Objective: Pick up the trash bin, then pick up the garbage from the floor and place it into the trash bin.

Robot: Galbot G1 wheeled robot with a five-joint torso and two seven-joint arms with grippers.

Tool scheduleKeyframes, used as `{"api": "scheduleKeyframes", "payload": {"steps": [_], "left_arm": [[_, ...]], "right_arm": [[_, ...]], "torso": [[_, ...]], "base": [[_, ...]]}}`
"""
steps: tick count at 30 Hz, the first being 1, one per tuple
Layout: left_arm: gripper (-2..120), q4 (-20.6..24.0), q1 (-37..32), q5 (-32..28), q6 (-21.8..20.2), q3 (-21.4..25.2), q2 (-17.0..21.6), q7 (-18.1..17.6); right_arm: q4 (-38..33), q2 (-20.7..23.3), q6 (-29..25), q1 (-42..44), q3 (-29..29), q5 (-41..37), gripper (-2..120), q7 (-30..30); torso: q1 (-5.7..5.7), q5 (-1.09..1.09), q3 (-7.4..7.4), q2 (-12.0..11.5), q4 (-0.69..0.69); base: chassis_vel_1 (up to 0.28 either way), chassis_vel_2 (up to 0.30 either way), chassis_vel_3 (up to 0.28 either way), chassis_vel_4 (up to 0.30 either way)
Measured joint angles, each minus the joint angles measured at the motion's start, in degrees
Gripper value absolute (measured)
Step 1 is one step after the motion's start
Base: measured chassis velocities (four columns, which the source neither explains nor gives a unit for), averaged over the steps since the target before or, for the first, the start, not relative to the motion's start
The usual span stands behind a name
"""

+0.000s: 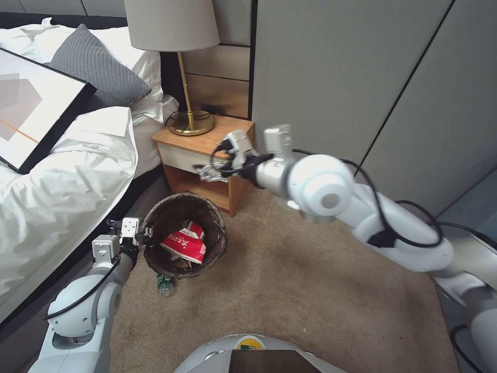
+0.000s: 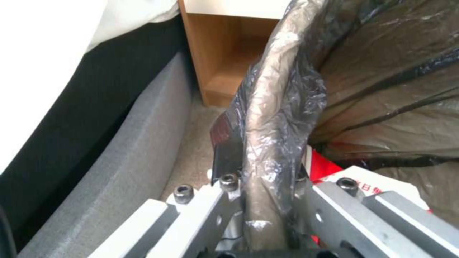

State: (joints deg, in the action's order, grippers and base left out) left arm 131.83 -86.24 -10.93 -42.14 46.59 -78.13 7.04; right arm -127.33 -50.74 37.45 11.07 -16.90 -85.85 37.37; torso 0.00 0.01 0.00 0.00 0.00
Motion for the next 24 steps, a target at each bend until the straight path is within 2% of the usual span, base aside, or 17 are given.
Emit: {"api": "scheduleKeyframes", "payload": {"steps": [1, 2, 4, 5, 6, 9, 10, 12, 13, 14, 15, 16, 18, 19, 22, 23, 24], "left_arm": [[0, 0.00, 0.07, -0.01, 0.00, 0.05, 0.05, 0.06], [0, 0.00, 0.07, -0.01, 0.00, 0.05, 0.05, 0.06], [0, 0.13, 0.07, -0.04, 0.00, 0.05, 0.16, 0.08], [0, 0.38, -0.02, -0.06, 0.00, 0.05, 0.28, 0.09], [0, 0.38, -0.02, -0.06, 0.00, 0.05, 0.28, 0.09], [0, 0.82, -0.56, -0.12, 0.00, 0.13, 0.49, 0.10], [0, 0.82, -0.56, -0.12, 0.00, 0.13, 0.49, 0.10], [0, 0.95, -0.81, -0.12, 0.00, 0.20, 0.55, 0.09], [0, 1.15, -1.00, -0.16, 0.00, 0.26, 0.55, 0.04], [0, 1.15, -1.00, -0.16, 0.00, 0.26, 0.55, 0.04], [0, 1.54, -1.49, -0.50, 0.00, 0.24, 0.53, -0.23], [0, 1.88, -1.87, -0.80, 0.00, 0.19, 0.32, -0.59], [0, 2.40, -2.27, -1.26, 0.00, 0.17, -0.06, -0.89], [0, 2.40, -2.27, -1.26, 0.00, 0.17, -0.06, -0.89], [0, 3.00, -2.83, -2.35, 0.00, 0.16, -0.26, -1.61], [0, 3.00, -2.83, -2.35, 0.00, 0.16, -0.26, -1.61], [0, 3.10, -2.90, -3.01, 0.00, 0.16, -0.26, -2.11]], "right_arm": [[-0.60, 2.12, -0.95, 4.71, 3.98, 6.88, 100, -3.21], [-0.60, 2.12, -0.95, 4.71, 3.98, 6.88, 100, -3.21], [-1.20, 3.75, -1.81, 10.35, 8.17, 12.58, 100, -5.88], [-2.27, 5.05, -2.57, 16.05, 13.61, 16.03, 100, -7.38], [-2.27, 5.05, -2.57, 16.05, 13.61, 16.03, 100, -7.38], [-4.74, 5.49, -4.31, 27.64, 26.42, 21.01, 100, -9.59], [-4.74, 5.49, -4.31, 27.64, 26.42, 21.01, 100, -9.59], [-5.87, 4.56, -5.67, 35.99, 34.14, 25.90, 100, -11.45], [-6.28, 3.69, -6.76, 41.50, 39.29, 29.65, 100, -13.14], [-6.28, 3.69, -6.76, 41.50, 39.29, 29.65, 100, -13.14], [-6.62, 1.21, -9.25, 50.41, 47.34, 37.08, 100, -16.07], [-6.18, -0.74, -11.39, 55.01, 50.76, 43.06, 100, -17.44], [-4.98, -3.36, -14.58, 59.87, 53.67, 50.12, 100, -18.82], [-4.98, -3.36, -14.58, 59.87, 53.67, 50.12, 100, -18.82], [-2.26, -8.47, -20.17, 65.19, 57.87, 60.45, 100, -20.50], [-2.26, -8.47, -20.17, 65.19, 57.87, 60.45, 100, -20.50], [-1.48, -10.35, -22.15, 66.25, 58.85, 63.25, 100, -20.57]], "torso": [[0.00, 0.00, 0.00, 0.00, 0.01], [0.00, 0.00, 0.00, 0.00, 0.01], [0.00, 0.03, 0.00, 0.00, -0.02], [0.00, 0.04, 0.00, 0.00, -0.02], [0.00, 0.04, 0.00, 0.00, -0.02], [0.00, 0.01, 0.00, 0.00, -0.01], [0.00, 0.01, 0.00, 0.00, -0.01], [0.00, 0.00, 0.00, 0.00, 0.01], [0.00, 0.03, 0.00, 0.00, -0.02], [0.00, 0.03, 0.00, 0.00, -0.02], [0.00, 0.00, 0.00, 0.00, -0.02], [0.00, 0.01, 0.00, 0.00, 0.01], [0.00, 0.00, 0.00, 0.00, 0.02], [0.00, 0.00, 0.00, 0.00, 0.02], [0.00, -0.02, 0.00, 0.00, -0.02], [0.00, -0.02, 0.00, 0.00, -0.02], [0.00, 0.00, 0.00, 0.00, 0.00]], "base": [[0.000, 0.000, 0.000, 0.000], [0.000, 0.000, 0.000, 0.000], [0.000, 0.000, 0.000, 0.000], [0.000, 0.000, 0.000, 0.000], [0.000, 0.000, 0.000, 0.000], [0.000, 0.000, 0.000, 0.000], [0.000, 0.000, 0.000, 0.000], [0.000, 0.000, 0.000, 0.000], [0.000, 0.000, 0.000, 0.000], [0.000, 0.000, 0.000, 0.000], [0.000, 0.000, 0.000, 0.000], [0.000, 0.000, 0.000, 0.000], [0.000, 0.000, 0.000, 0.000], [0.000, 0.000, 0.000, 0.000], [0.000, 0.000, 0.000, 0.000], [0.000, 0.000, 0.000, 0.000], [0.000, 0.000, 0.000, 0.000]]}}
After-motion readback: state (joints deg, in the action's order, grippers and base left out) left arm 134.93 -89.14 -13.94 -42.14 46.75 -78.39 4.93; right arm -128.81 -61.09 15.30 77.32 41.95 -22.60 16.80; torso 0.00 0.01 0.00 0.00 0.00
